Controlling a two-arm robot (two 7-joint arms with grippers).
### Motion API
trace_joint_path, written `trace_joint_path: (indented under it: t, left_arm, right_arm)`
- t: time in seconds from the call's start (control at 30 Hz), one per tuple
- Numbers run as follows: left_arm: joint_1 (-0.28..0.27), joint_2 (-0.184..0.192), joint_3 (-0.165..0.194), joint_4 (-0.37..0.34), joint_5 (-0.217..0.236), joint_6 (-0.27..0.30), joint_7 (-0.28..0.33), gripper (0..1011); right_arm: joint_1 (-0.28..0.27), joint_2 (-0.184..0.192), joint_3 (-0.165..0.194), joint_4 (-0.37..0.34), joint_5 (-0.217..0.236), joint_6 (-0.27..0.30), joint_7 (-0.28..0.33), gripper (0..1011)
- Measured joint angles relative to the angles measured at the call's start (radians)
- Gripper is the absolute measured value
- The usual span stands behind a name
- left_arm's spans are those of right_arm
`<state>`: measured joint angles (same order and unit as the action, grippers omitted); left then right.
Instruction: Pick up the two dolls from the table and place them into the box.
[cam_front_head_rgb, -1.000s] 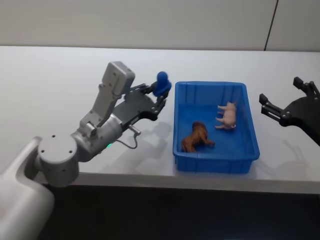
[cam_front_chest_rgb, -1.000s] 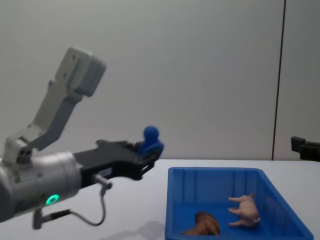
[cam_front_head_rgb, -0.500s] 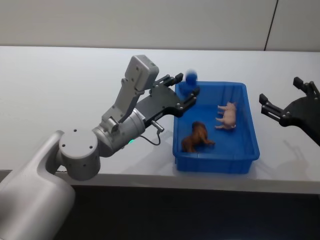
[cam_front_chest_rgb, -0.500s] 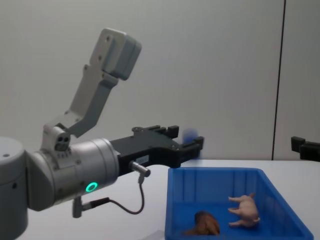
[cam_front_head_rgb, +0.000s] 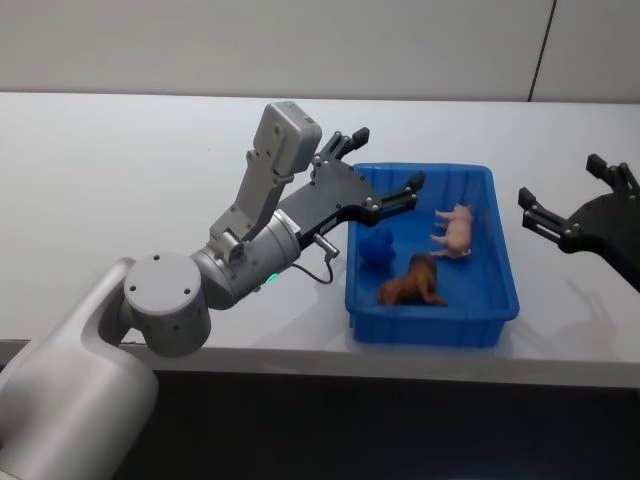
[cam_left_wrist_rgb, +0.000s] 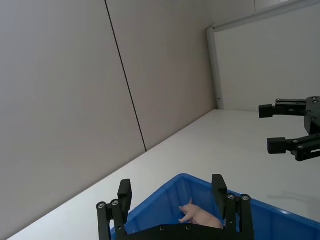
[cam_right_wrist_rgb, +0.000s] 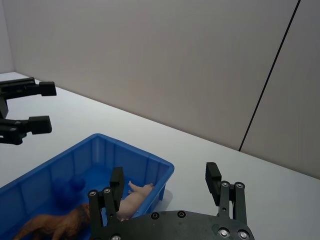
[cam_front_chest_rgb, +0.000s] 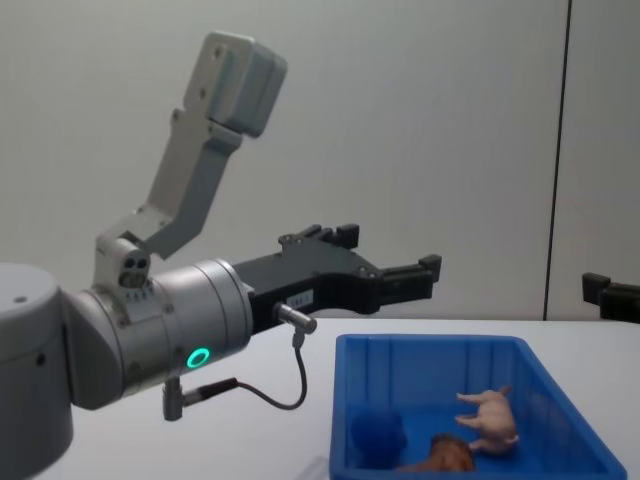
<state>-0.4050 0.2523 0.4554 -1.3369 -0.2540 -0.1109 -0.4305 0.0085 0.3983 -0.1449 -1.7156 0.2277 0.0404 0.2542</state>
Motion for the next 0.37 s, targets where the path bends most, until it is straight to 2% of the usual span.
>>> trace_joint_path:
  t: [0.03, 0.37]
  left_arm:
    - [0.003, 0.003, -0.002, -0.007, -0.003, -0.004, 0.002, 1001]
    - [0.019, 0.021, -0.014, -0.04, -0.017, -0.022, 0.021, 1001]
  right_arm:
    - [0.0, 0.0, 0.0, 0.0, 0.0, 0.0, 0.0, 1001]
    - [0.0, 0.0, 0.0, 0.0, 0.0, 0.0, 0.0, 1001]
